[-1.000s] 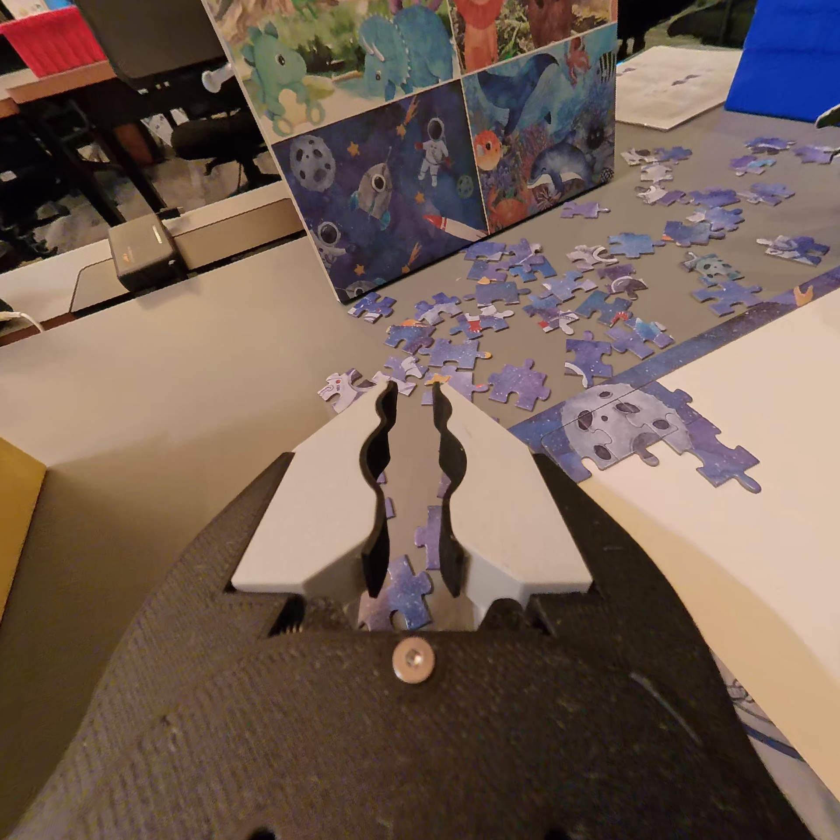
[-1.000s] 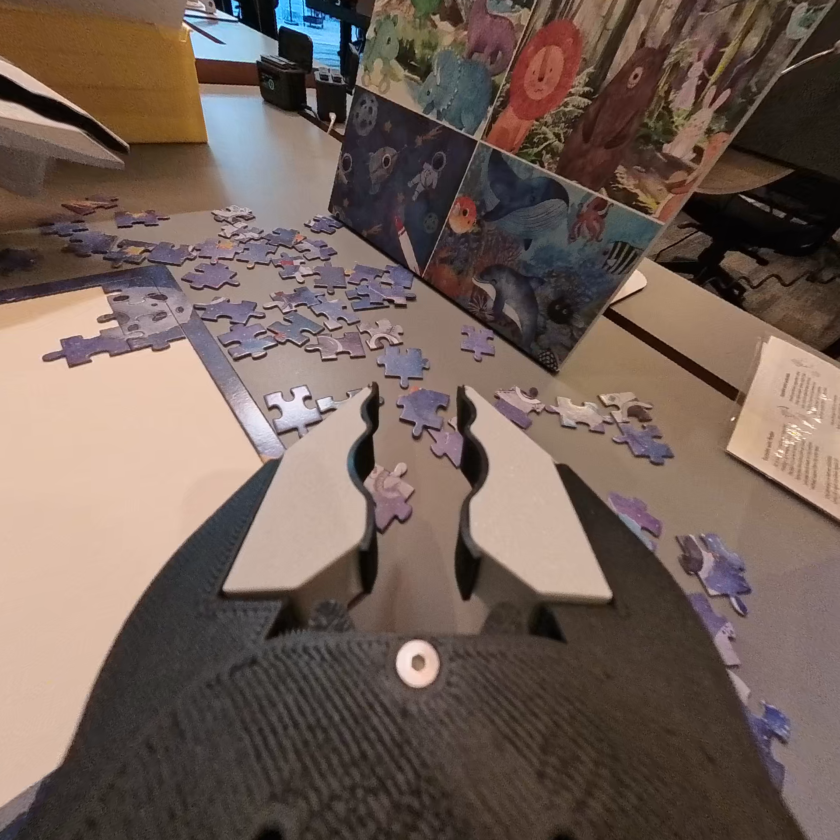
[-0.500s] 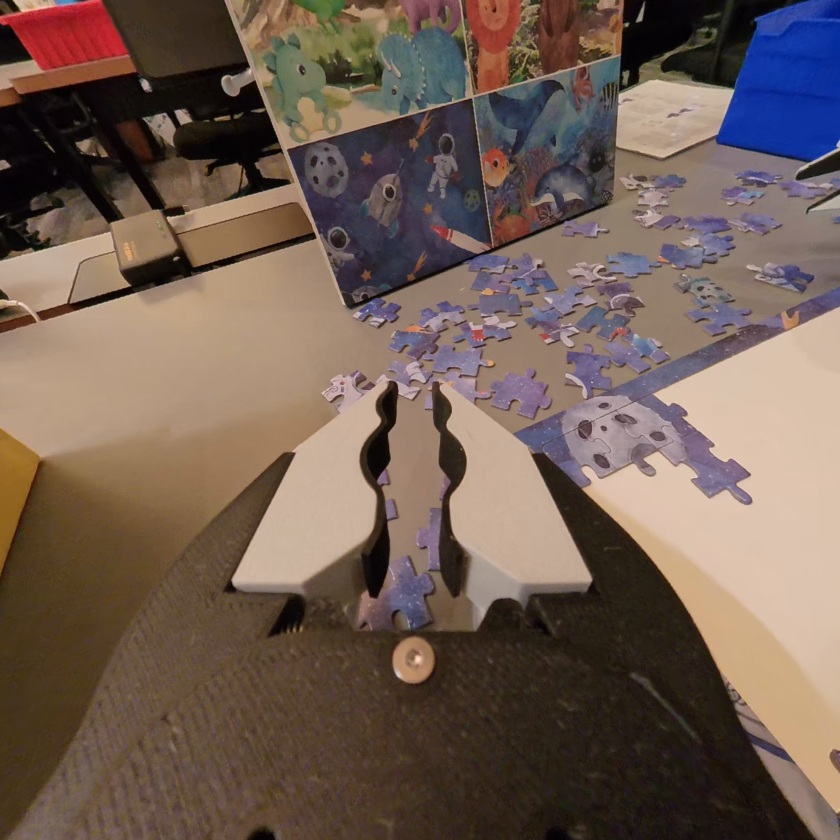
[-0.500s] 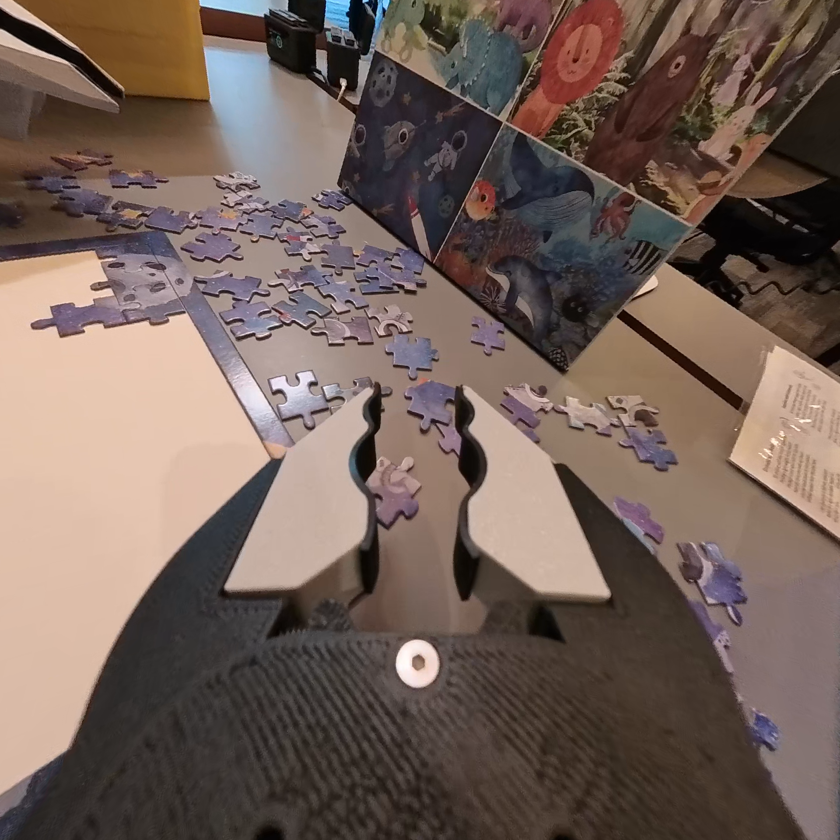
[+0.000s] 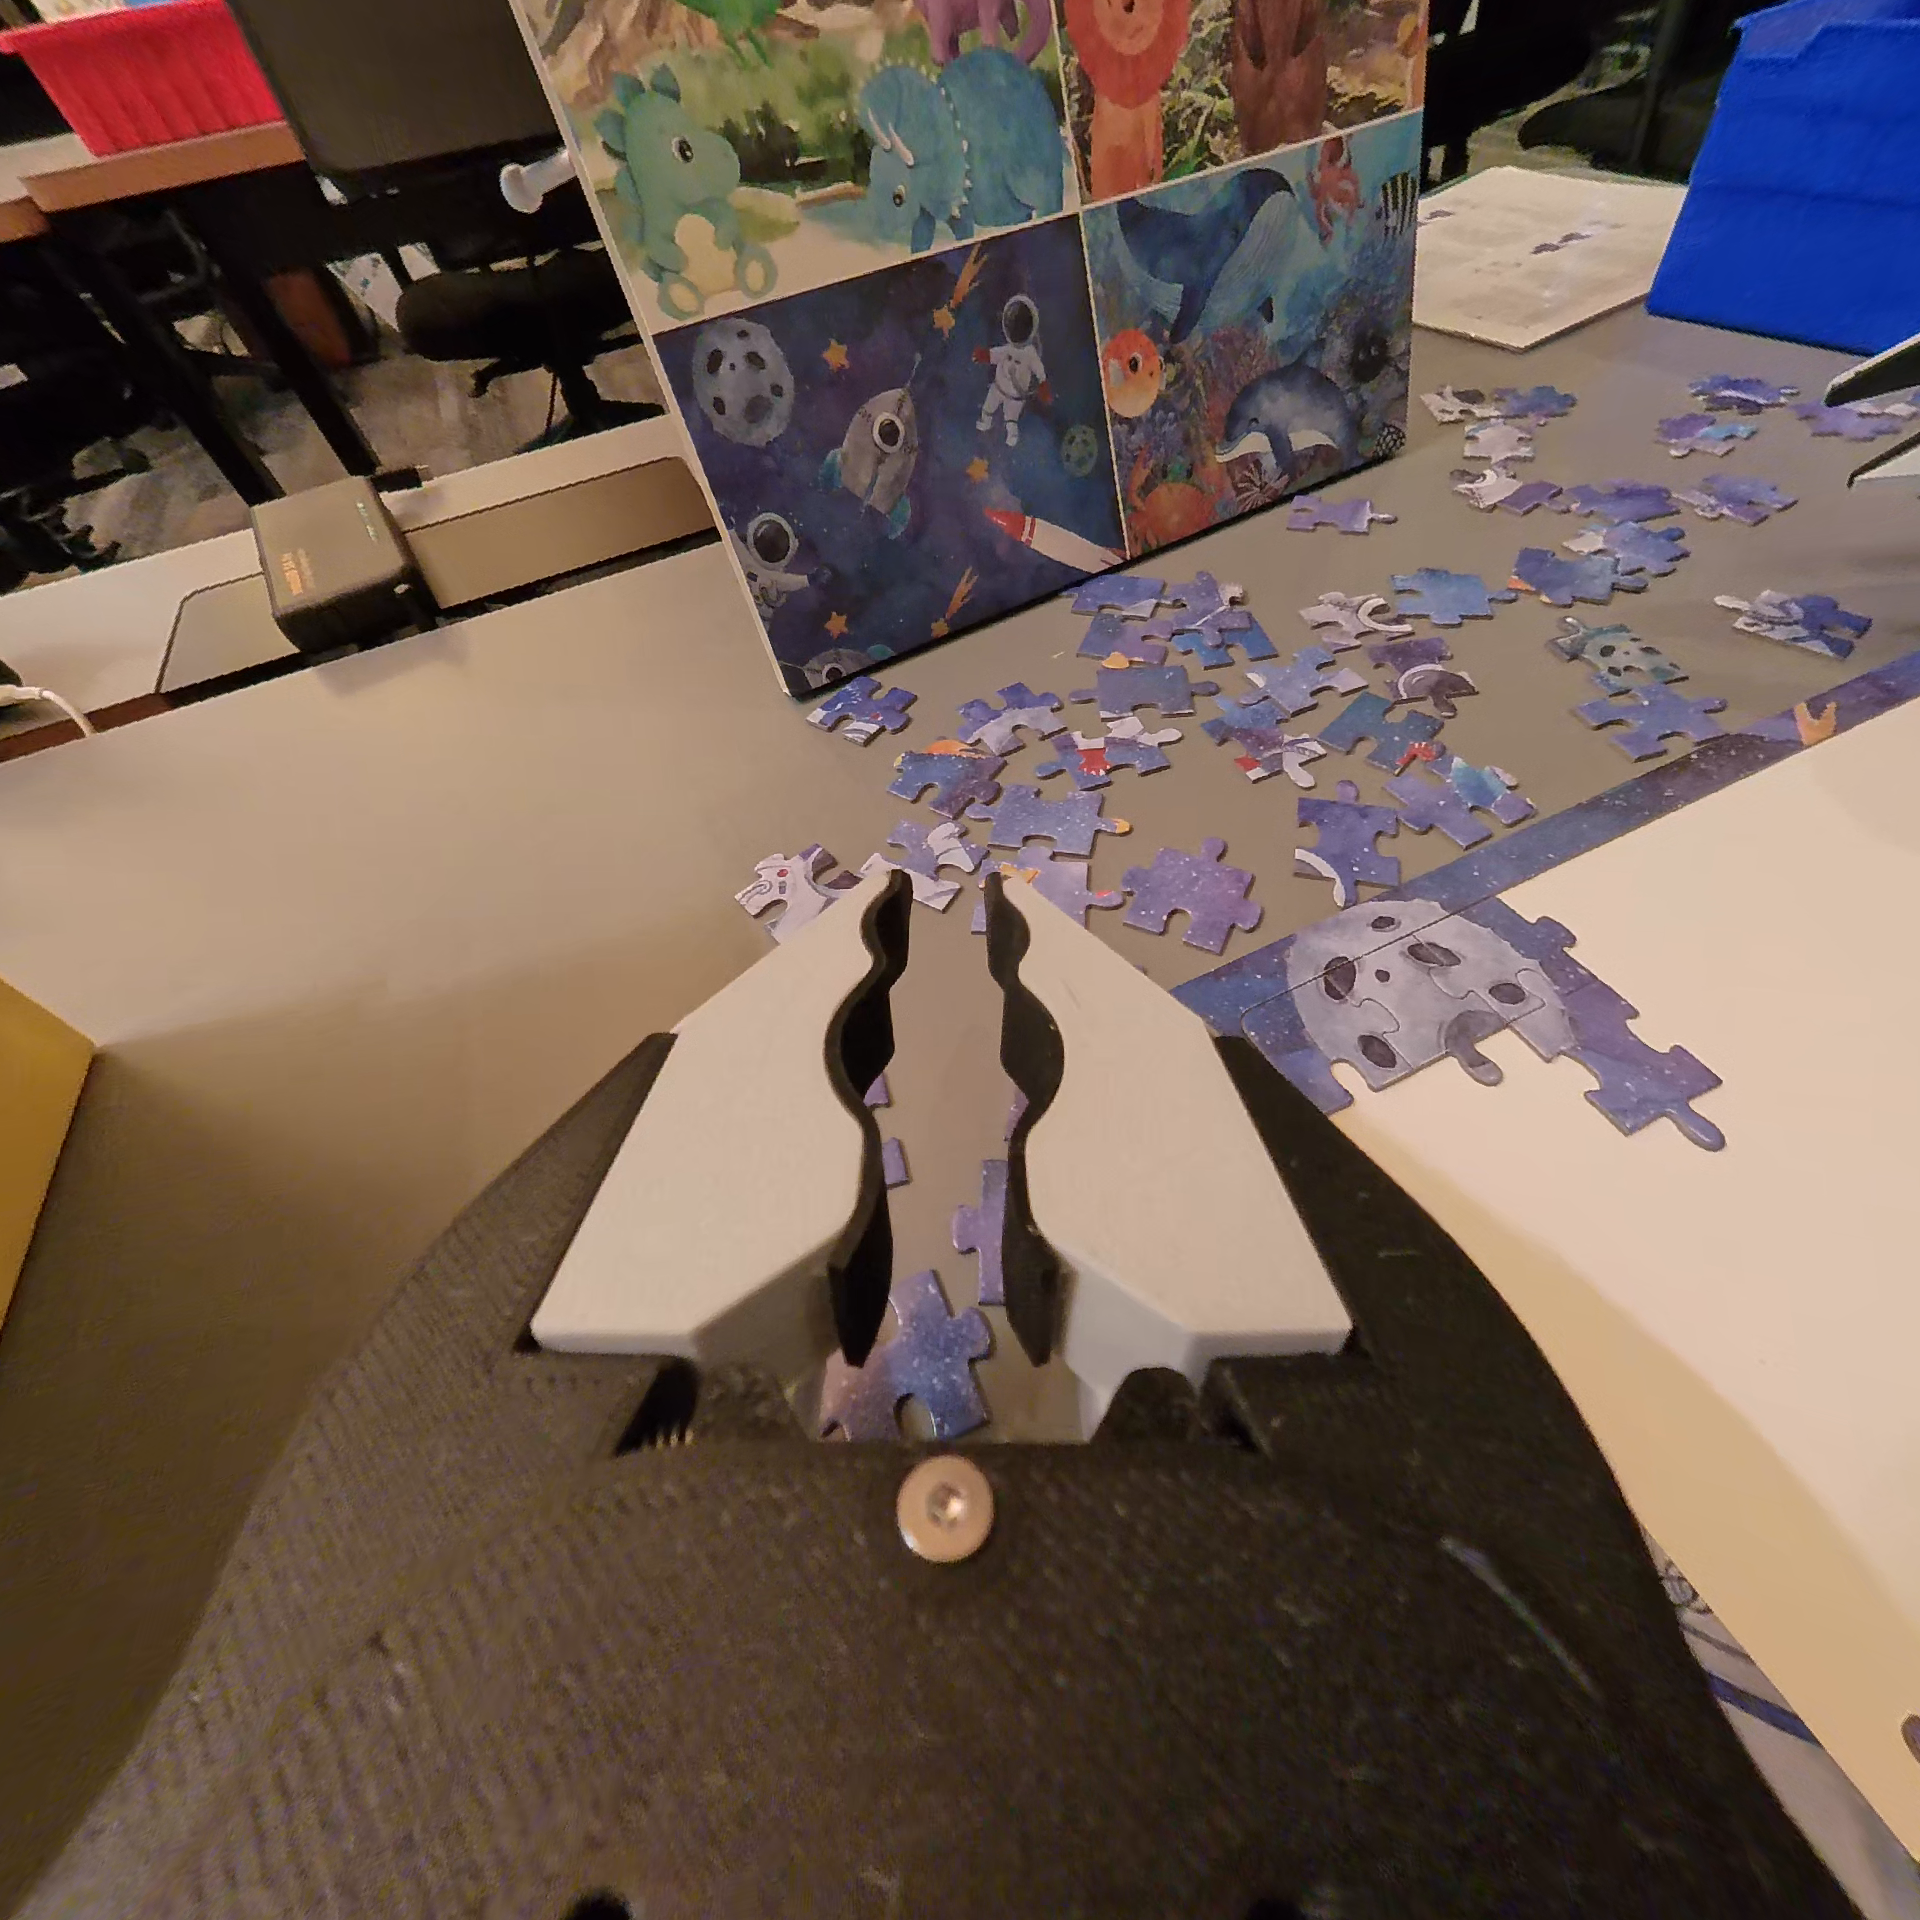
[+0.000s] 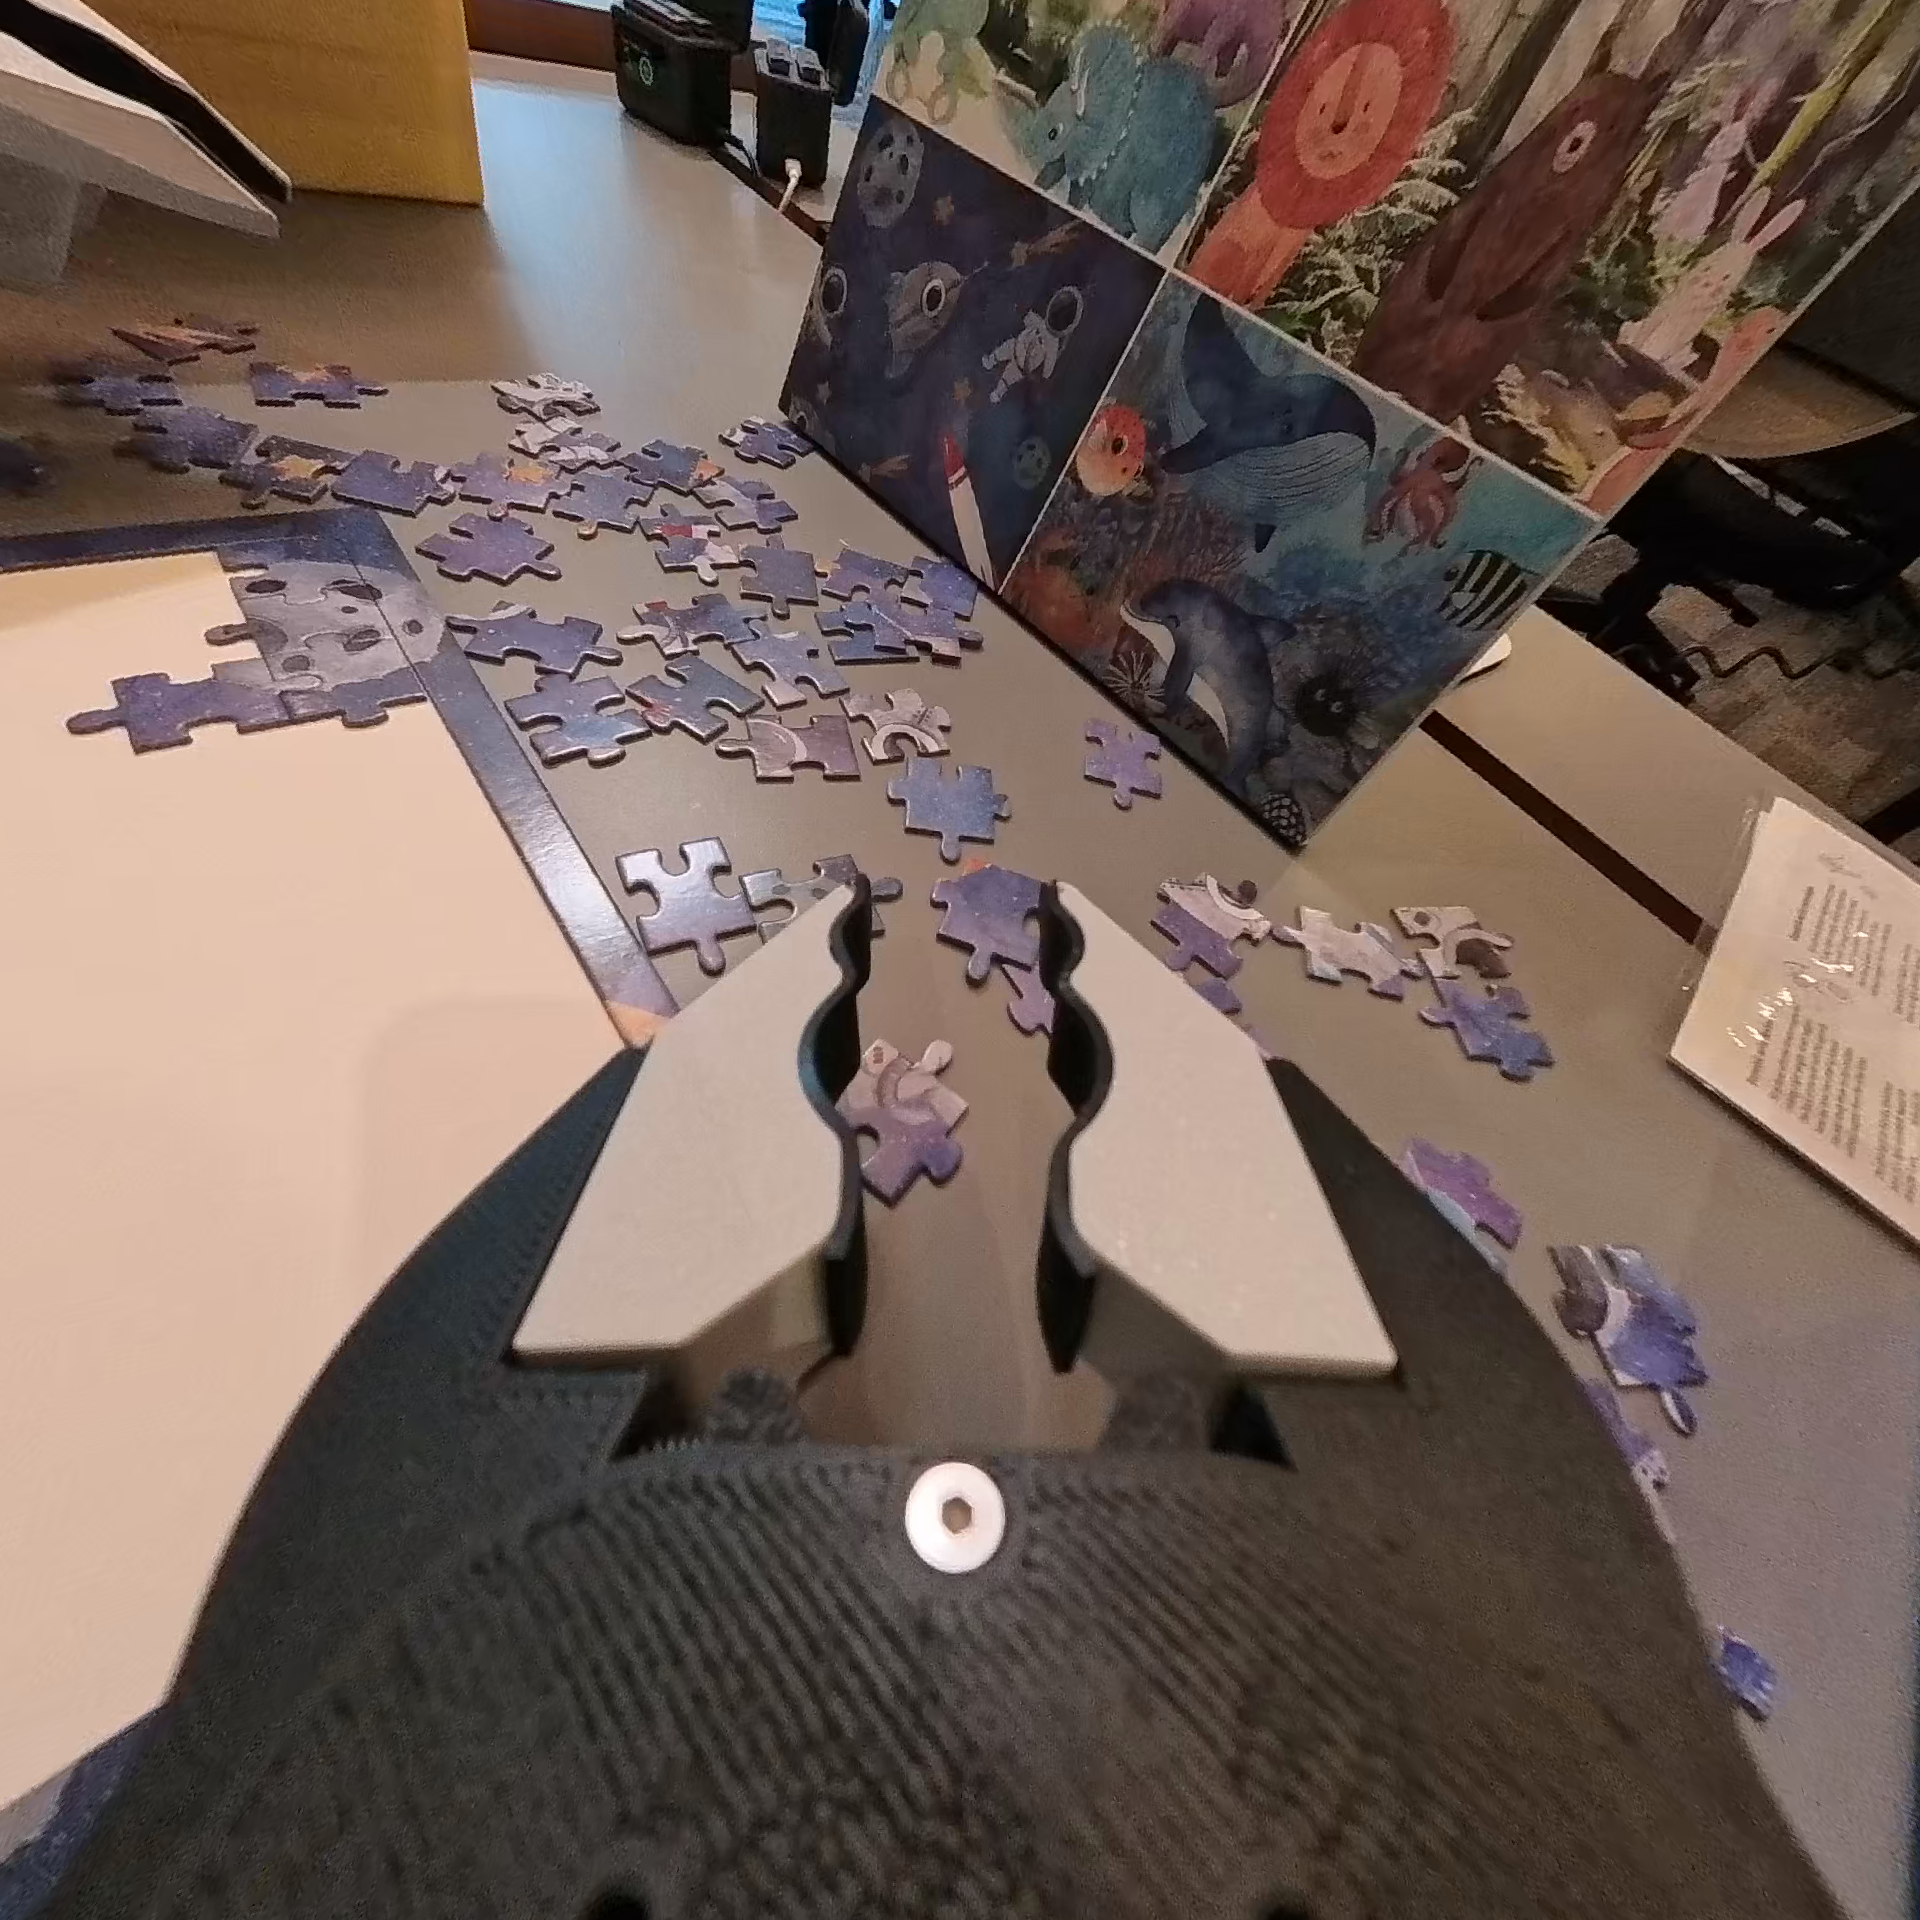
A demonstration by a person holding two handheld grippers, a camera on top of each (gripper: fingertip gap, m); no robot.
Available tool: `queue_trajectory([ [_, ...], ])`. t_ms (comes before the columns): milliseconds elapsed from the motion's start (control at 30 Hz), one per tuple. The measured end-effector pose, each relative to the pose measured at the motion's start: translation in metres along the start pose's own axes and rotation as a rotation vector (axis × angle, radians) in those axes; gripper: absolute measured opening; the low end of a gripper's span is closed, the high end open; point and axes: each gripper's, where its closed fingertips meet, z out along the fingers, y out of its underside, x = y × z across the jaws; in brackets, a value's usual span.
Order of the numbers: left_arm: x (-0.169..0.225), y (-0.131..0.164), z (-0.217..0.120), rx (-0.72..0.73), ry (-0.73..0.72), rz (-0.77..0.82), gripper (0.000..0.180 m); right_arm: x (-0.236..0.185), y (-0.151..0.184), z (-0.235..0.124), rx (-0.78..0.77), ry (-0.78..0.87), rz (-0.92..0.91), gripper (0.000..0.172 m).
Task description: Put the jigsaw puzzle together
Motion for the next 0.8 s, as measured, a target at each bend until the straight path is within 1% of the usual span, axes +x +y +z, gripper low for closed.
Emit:
queue_trajectory([
  [100, 0.000, 0.000, 0.000, 0.000, -0.002, -0.001, 0.012, 0.000, 0.000, 0.000, 0.000, 0.000, 0.001, 0.031],
  [167, -0.006, 0.000, -0.001, 0.003, -0.035, -0.019, 0.015, 0.000, 0.000, 0.000, 0.000, -0.001, 0.001, 0.031],
  [267, -0.017, -0.003, -0.005, 0.035, -0.075, -0.080, 0.018, 0.000, 0.000, 0.000, -0.001, -0.001, 0.000, 0.031],
  [367, -0.029, -0.006, -0.010, 0.080, -0.085, -0.174, 0.019, 0.000, 0.000, 0.000, -0.002, -0.001, -0.001, 0.031],
  [500, -0.041, -0.005, -0.014, 0.111, -0.064, -0.324, 0.025, -0.001, 0.000, 0.000, -0.002, -0.002, -0.001, 0.031],
  [633, -0.037, 0.003, -0.010, 0.081, 0.038, -0.465, 0.033, 0.000, 0.000, 0.000, -0.003, -0.002, 0.001, 0.031],
  [700, -0.037, 0.003, -0.010, 0.085, 0.049, -0.482, 0.033, 0.000, 0.000, 0.000, -0.002, -0.002, 0.000, 0.031],
  [800, -0.036, -0.002, -0.013, 0.105, 0.024, -0.425, 0.032, -0.001, 0.001, 0.000, -0.003, -0.002, -0.001, 0.031],
])
